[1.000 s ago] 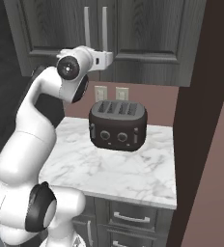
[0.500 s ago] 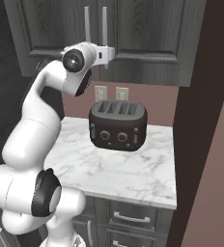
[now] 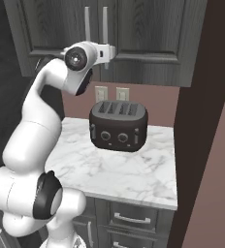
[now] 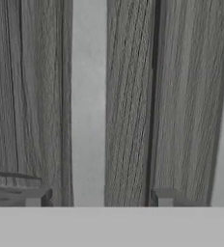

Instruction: Open the cabinet directly in front. Then move the liquor and the mug to the dining counter with the jar on it.

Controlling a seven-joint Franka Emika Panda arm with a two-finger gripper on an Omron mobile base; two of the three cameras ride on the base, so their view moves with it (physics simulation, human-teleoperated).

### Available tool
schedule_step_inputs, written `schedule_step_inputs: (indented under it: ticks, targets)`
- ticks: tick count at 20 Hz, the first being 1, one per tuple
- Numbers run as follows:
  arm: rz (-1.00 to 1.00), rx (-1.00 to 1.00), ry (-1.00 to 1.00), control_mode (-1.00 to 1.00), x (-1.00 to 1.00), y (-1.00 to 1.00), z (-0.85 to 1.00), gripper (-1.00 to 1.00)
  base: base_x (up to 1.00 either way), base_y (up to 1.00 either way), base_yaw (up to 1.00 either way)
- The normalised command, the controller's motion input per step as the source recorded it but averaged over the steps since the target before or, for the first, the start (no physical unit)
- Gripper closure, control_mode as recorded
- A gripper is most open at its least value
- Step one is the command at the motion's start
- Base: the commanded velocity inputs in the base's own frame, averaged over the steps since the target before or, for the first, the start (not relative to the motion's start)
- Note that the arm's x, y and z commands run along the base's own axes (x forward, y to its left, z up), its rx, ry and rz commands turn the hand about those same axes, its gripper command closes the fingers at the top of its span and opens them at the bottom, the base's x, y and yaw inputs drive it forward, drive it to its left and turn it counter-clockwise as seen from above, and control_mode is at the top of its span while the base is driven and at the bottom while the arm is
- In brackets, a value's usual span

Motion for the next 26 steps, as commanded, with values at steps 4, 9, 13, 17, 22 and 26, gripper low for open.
schedule_step_inputs:
  ticks: [4,9,13,17,22,26]
  targets:
    - [0.00,0.00,0.00,-1.00,0.00,0.00,0.00,1.00,0.00,0.00,0.00]
    - [-0.03,0.00,-0.09,-1.00,-0.28,0.03,0.02,1.00,0.00,0.00,0.00]
    - [-0.15,0.00,-0.14,-1.00,-0.93,0.15,0.17,1.00,0.00,0.00,0.00]
    - [-0.23,0.00,-0.06,-1.00,-1.00,0.40,0.31,1.00,0.00,0.00,0.00]
    - [-0.30,0.00,0.00,-1.00,-1.00,0.64,0.27,1.00,0.00,0.00,0.00]
    - [-0.32,0.00,0.00,-1.00,-1.00,0.65,0.21,1.00,0.00,0.00,0.00]
